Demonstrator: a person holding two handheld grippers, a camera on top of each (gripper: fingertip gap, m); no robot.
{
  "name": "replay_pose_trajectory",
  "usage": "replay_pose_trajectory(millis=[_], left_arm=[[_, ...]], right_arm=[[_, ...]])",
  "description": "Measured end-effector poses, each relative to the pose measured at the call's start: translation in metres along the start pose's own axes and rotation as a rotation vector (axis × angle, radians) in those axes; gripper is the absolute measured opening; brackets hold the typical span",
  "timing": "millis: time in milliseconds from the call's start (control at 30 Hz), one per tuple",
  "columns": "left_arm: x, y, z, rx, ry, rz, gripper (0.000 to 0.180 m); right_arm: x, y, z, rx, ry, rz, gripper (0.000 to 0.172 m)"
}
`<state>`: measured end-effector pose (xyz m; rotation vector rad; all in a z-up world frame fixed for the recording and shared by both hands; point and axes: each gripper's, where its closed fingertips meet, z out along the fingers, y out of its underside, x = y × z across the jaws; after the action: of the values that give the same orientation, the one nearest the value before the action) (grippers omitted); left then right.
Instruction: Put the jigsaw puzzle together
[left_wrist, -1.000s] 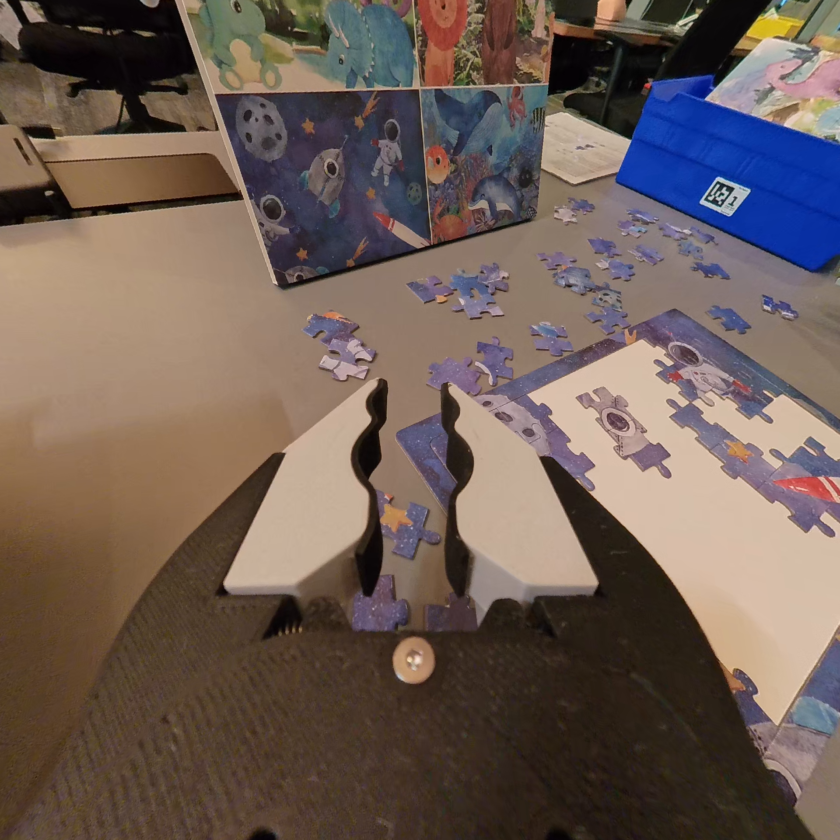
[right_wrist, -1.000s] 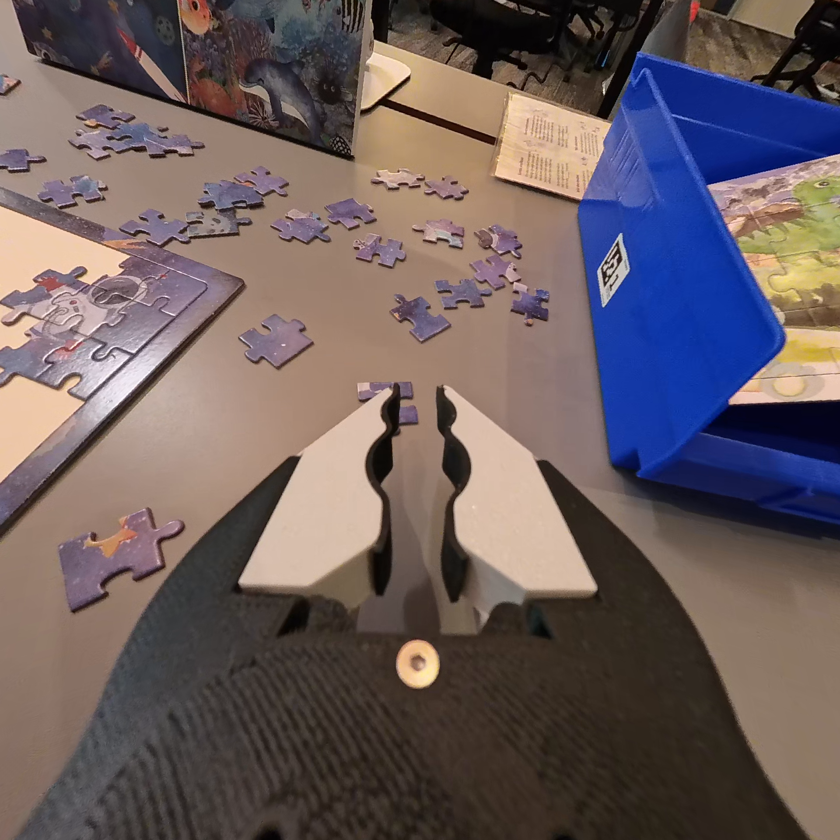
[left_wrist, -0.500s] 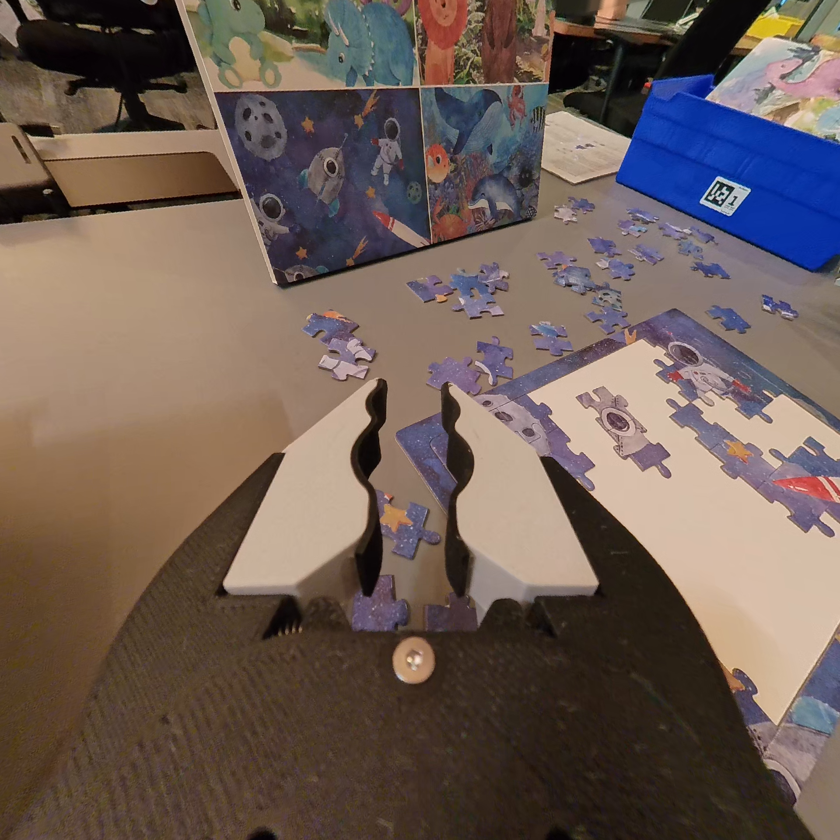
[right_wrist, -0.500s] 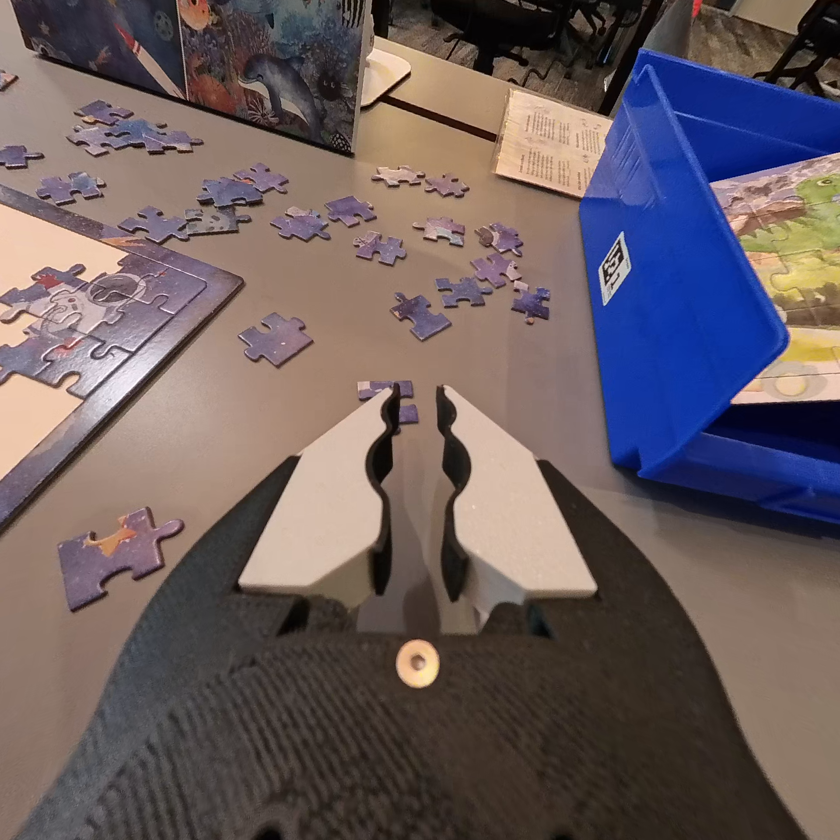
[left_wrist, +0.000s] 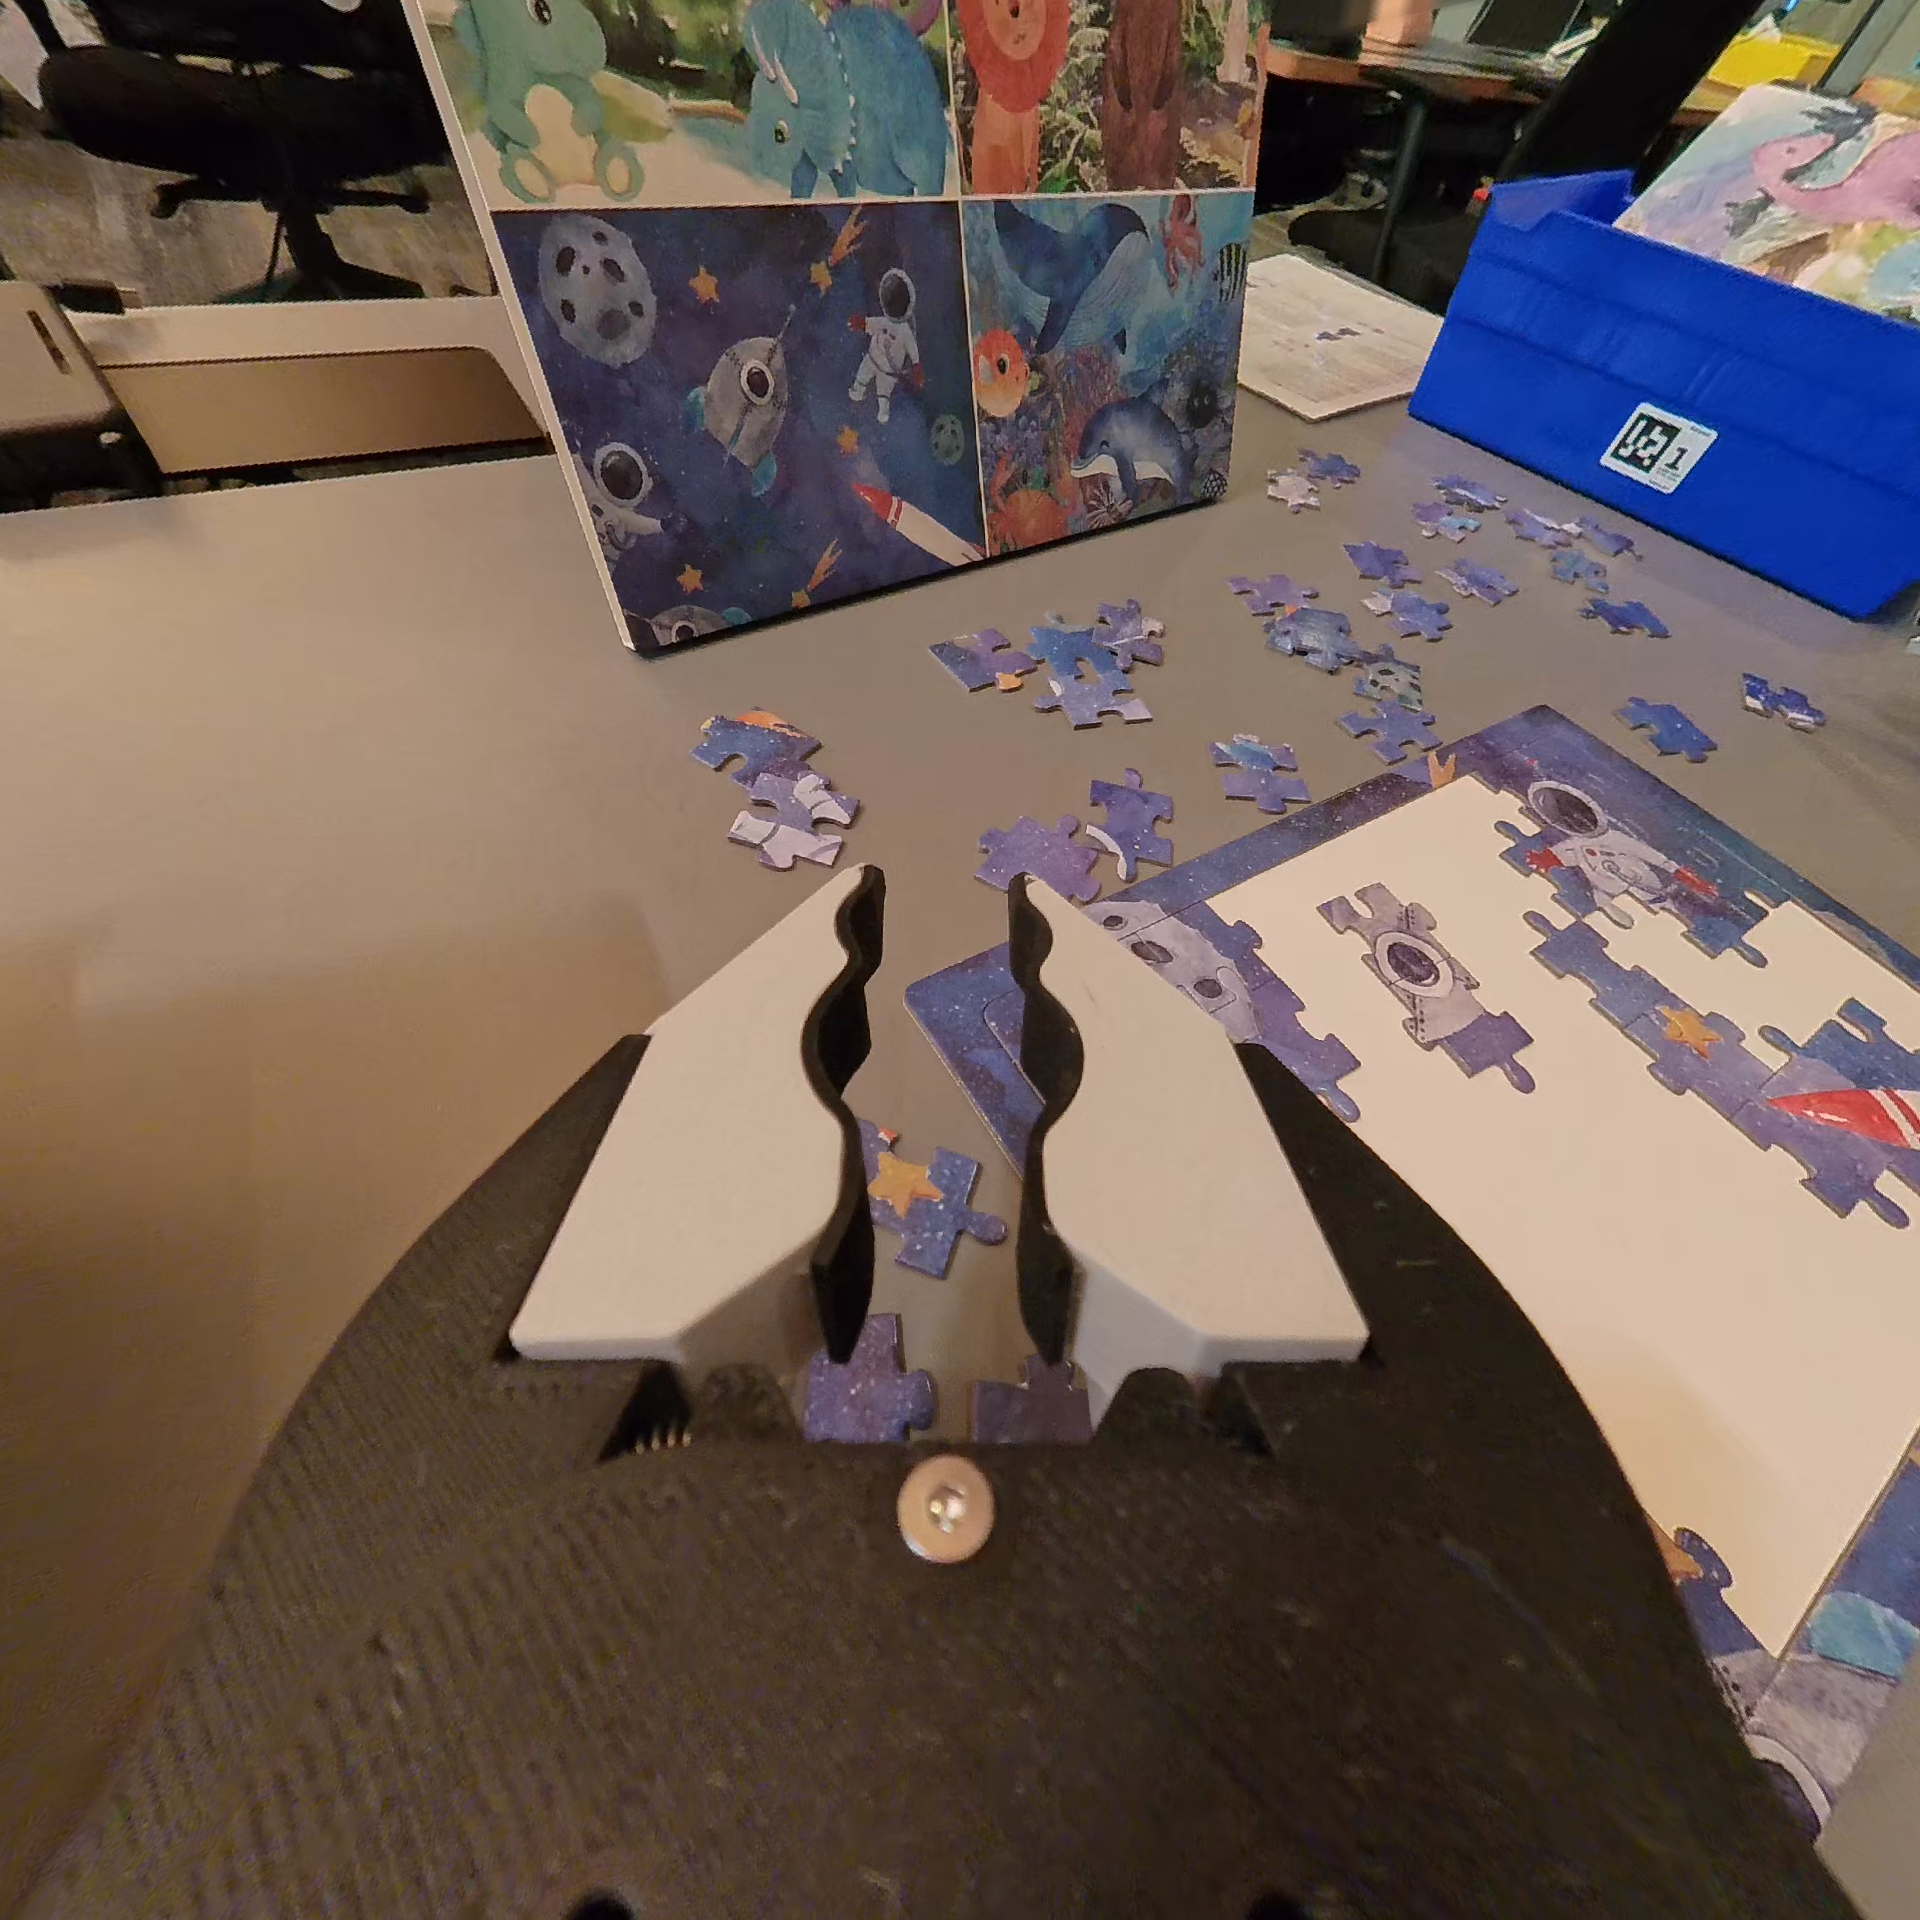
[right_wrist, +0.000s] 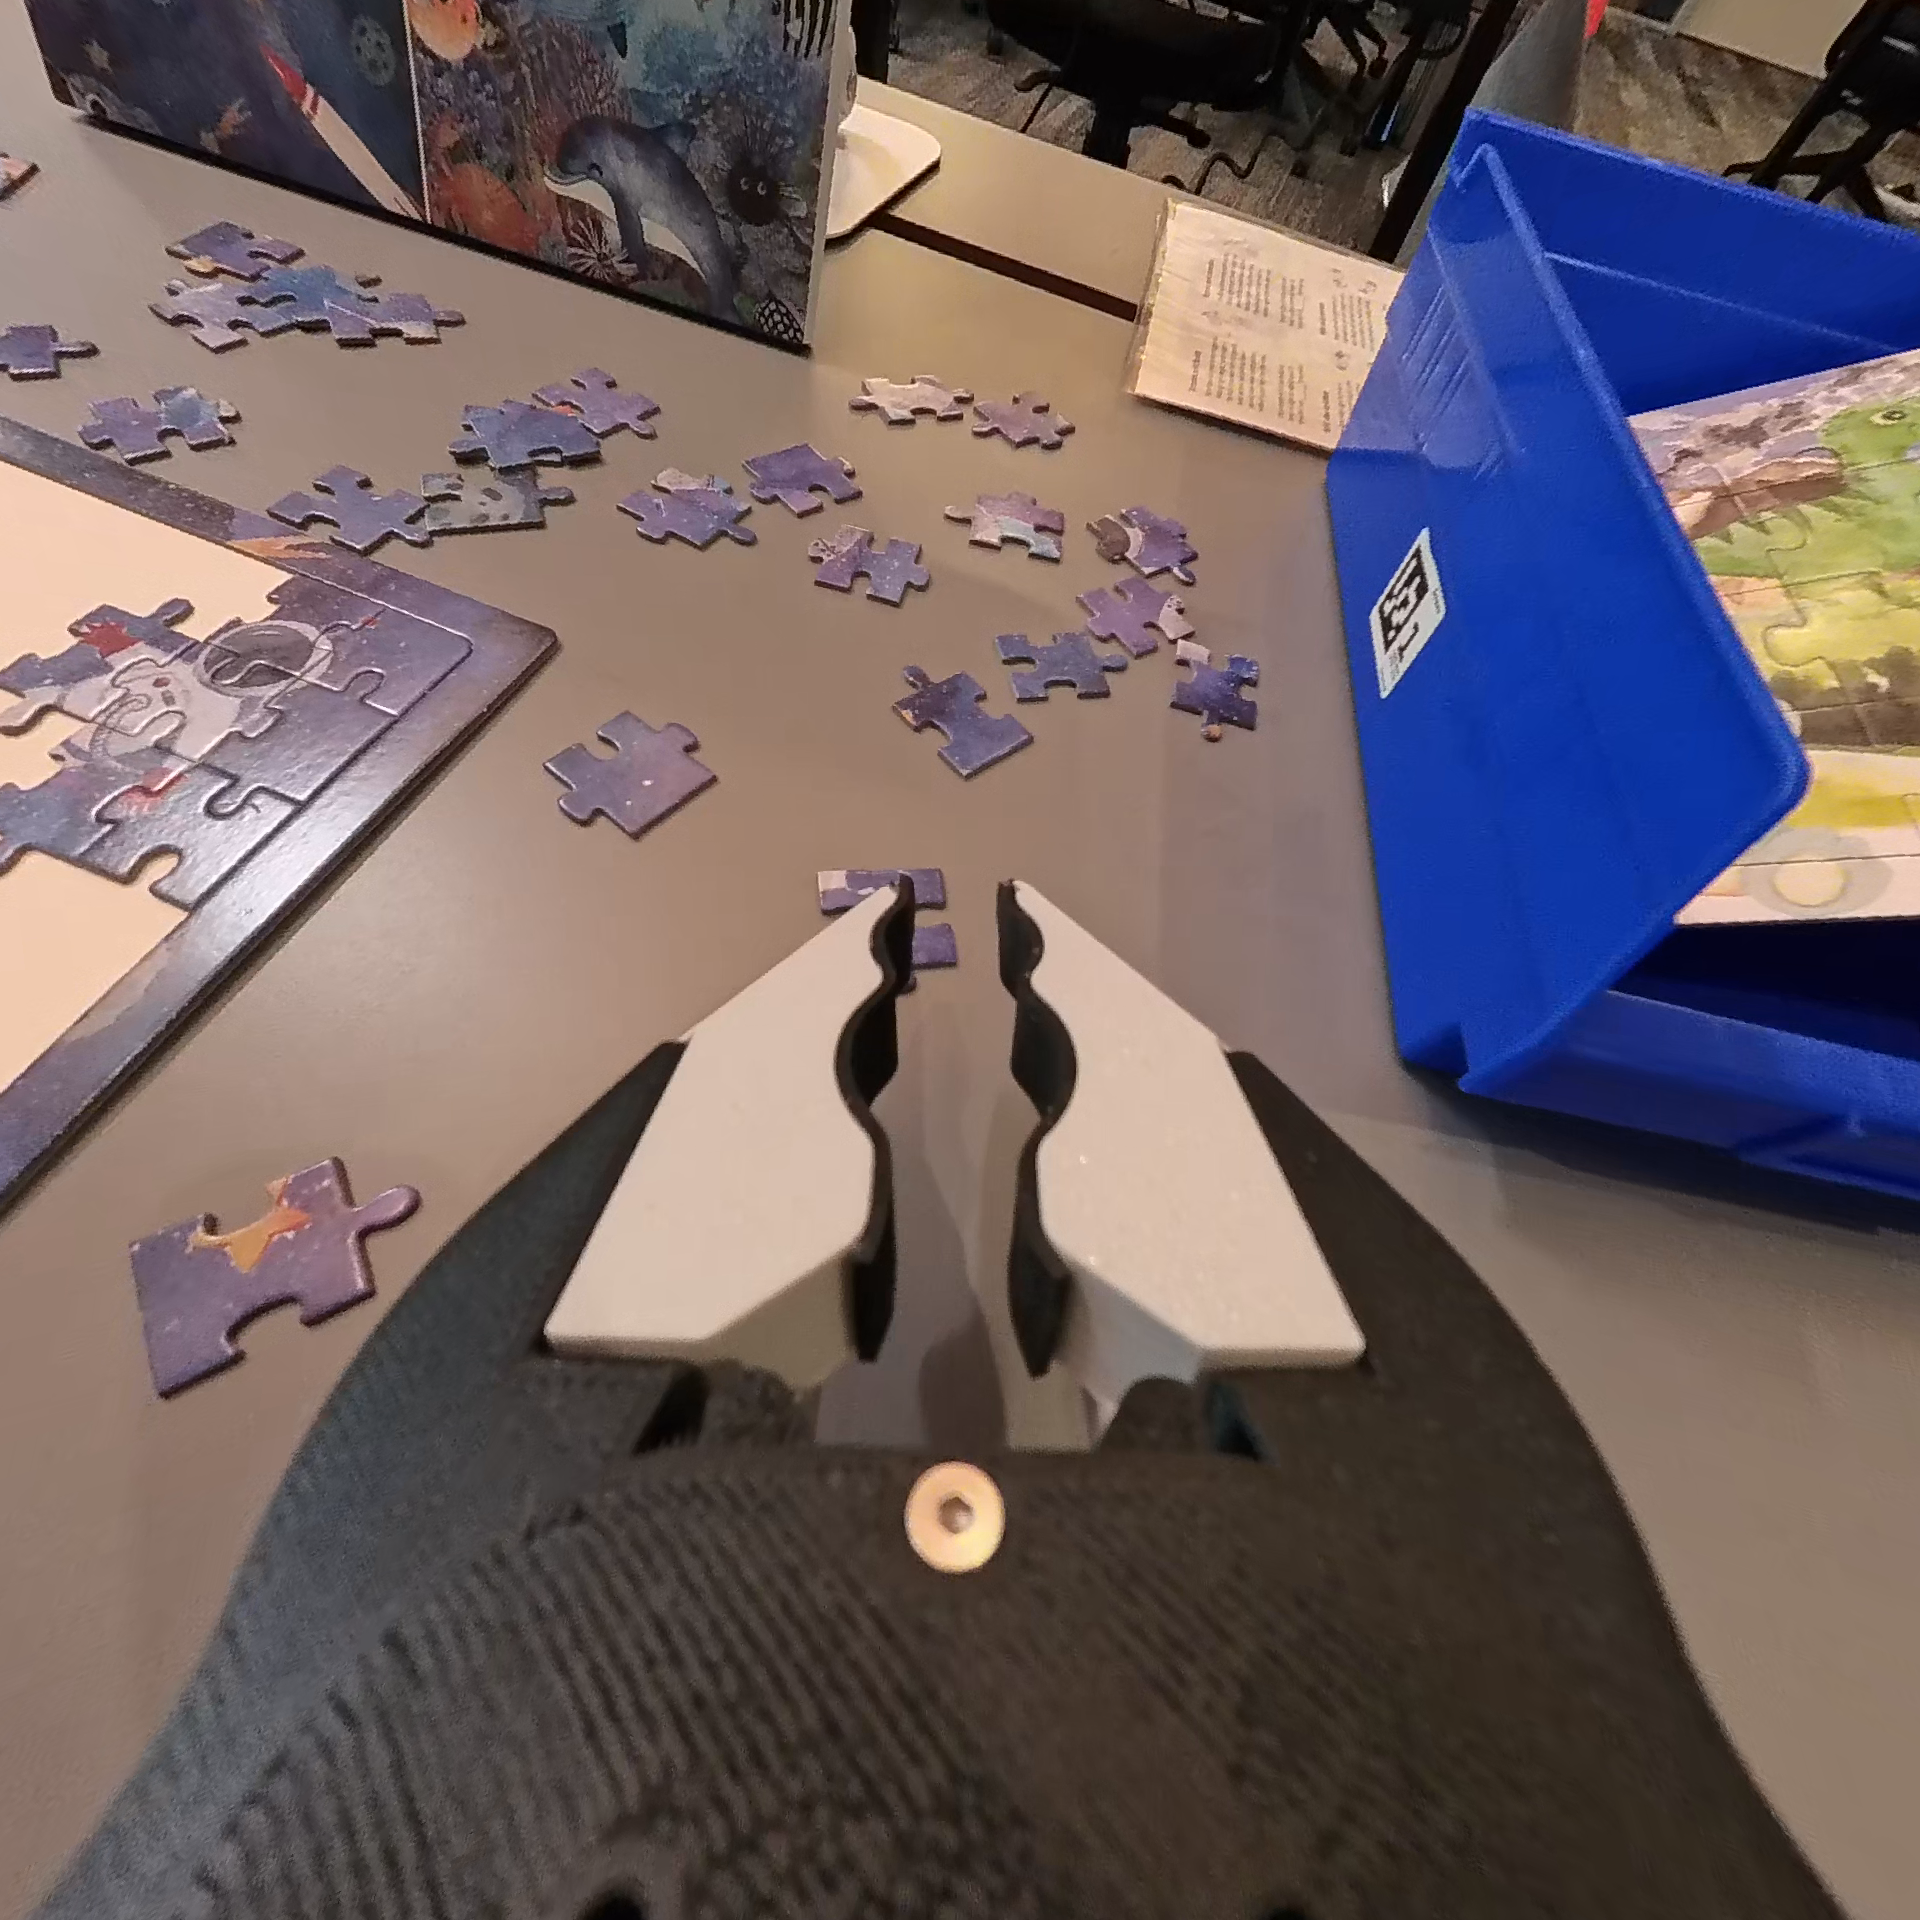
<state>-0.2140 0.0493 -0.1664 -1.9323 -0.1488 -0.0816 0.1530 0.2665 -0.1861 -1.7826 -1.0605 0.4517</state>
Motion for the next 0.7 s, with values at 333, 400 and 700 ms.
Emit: replay_pose_trajectory(millis=[333, 400, 700], left_arm=[[0.001, 0.006, 0.003, -0.037, 0.021, -0.05, 0.025], [0.002, 0.01, 0.003, -0.066, 0.033, -0.092, 0.033], [0.061, 0.067, -0.038, -0.32, -0.062, -0.051, 0.051]], right_arm=[[0.0, 0.001, 0.001, -0.006, 0.0, 0.0, 0.014], [0.0, 0.001, 0.001, -0.008, -0.002, 0.004, 0.014], [0.001, -0.004, -0.004, 0.032, 0.017, -0.018, 0.015]])
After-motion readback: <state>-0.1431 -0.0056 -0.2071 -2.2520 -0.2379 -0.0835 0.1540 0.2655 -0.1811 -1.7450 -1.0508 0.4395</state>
